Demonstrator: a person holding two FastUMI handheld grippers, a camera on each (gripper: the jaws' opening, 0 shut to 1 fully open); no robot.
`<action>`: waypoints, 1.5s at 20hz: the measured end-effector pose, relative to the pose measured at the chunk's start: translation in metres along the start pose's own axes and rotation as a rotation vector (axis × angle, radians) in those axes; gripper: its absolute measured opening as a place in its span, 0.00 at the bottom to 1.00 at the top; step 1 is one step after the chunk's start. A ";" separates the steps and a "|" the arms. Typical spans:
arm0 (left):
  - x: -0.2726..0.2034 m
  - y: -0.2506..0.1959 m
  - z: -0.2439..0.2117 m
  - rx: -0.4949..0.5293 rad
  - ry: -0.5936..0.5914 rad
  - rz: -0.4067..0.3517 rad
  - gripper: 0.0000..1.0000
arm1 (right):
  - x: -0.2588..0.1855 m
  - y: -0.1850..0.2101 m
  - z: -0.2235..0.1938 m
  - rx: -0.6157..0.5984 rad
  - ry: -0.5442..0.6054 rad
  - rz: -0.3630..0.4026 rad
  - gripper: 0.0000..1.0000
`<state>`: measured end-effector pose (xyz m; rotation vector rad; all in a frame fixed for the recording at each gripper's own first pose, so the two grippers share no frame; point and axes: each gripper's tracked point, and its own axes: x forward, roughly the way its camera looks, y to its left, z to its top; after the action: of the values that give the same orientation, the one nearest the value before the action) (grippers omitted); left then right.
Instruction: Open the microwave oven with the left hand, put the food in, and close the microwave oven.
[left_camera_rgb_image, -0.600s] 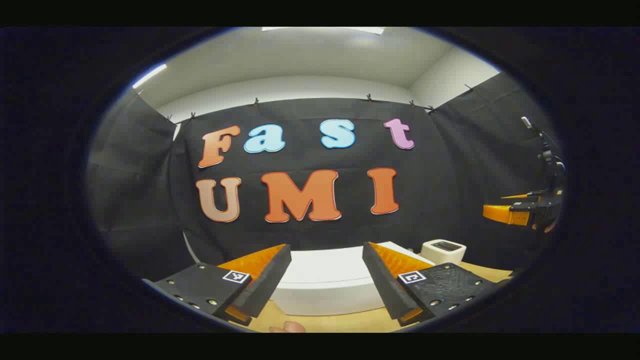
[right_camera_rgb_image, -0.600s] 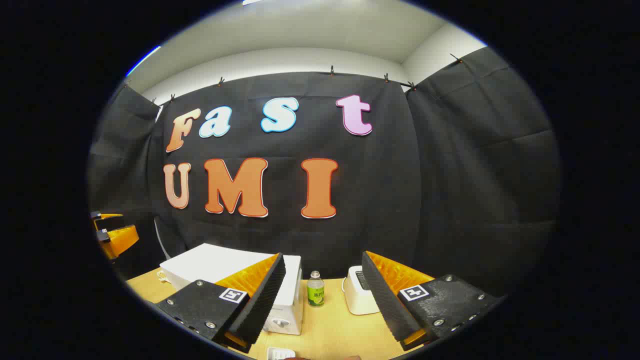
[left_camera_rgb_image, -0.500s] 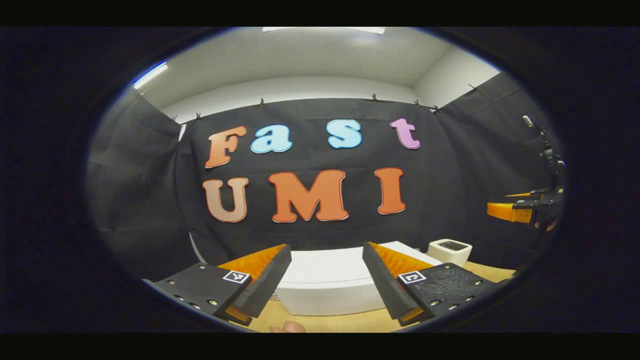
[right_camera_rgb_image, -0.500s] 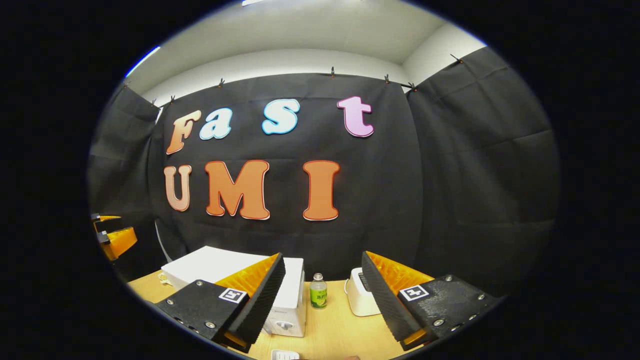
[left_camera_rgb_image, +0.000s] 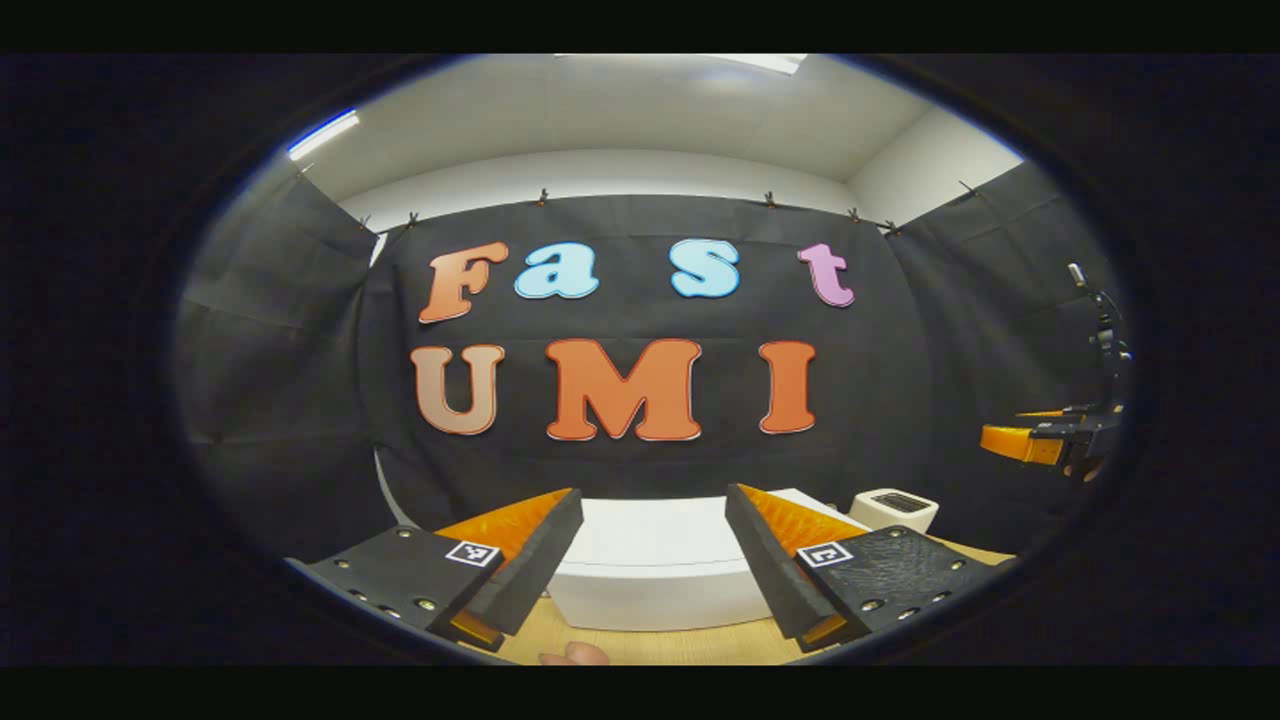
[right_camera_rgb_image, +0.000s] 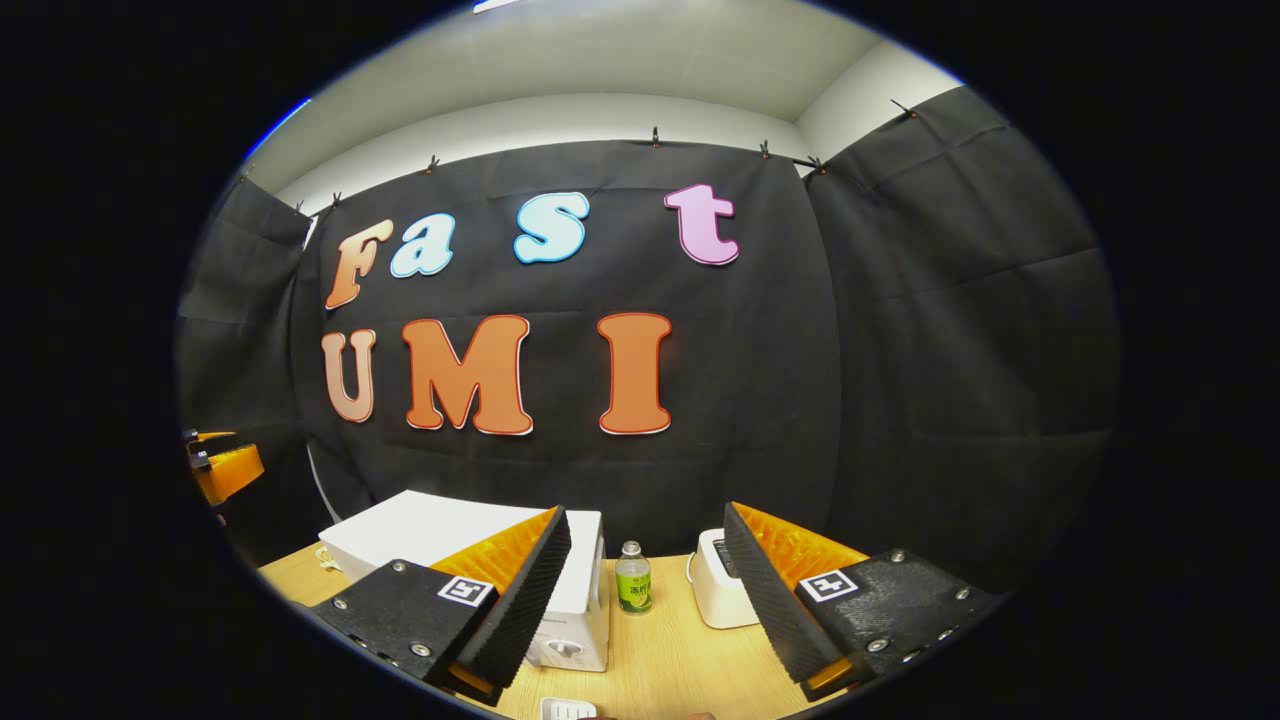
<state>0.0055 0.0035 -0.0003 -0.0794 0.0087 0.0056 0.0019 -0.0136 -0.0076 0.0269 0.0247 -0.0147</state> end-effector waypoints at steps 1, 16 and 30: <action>0.001 -0.001 0.000 -0.004 0.001 -0.003 0.91 | -0.001 -0.002 0.000 0.005 0.000 -0.003 0.95; 0.009 -0.028 -0.032 -0.052 0.032 -0.025 0.91 | 0.003 -0.009 -0.013 0.002 0.022 -0.001 0.95; 0.012 -0.132 -0.140 -0.018 0.071 -0.175 0.91 | 0.002 -0.026 -0.025 0.025 0.028 -0.015 0.95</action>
<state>0.0174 -0.1389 -0.1291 -0.0984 0.0725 -0.1723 0.0024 -0.0393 -0.0336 0.0523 0.0526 -0.0297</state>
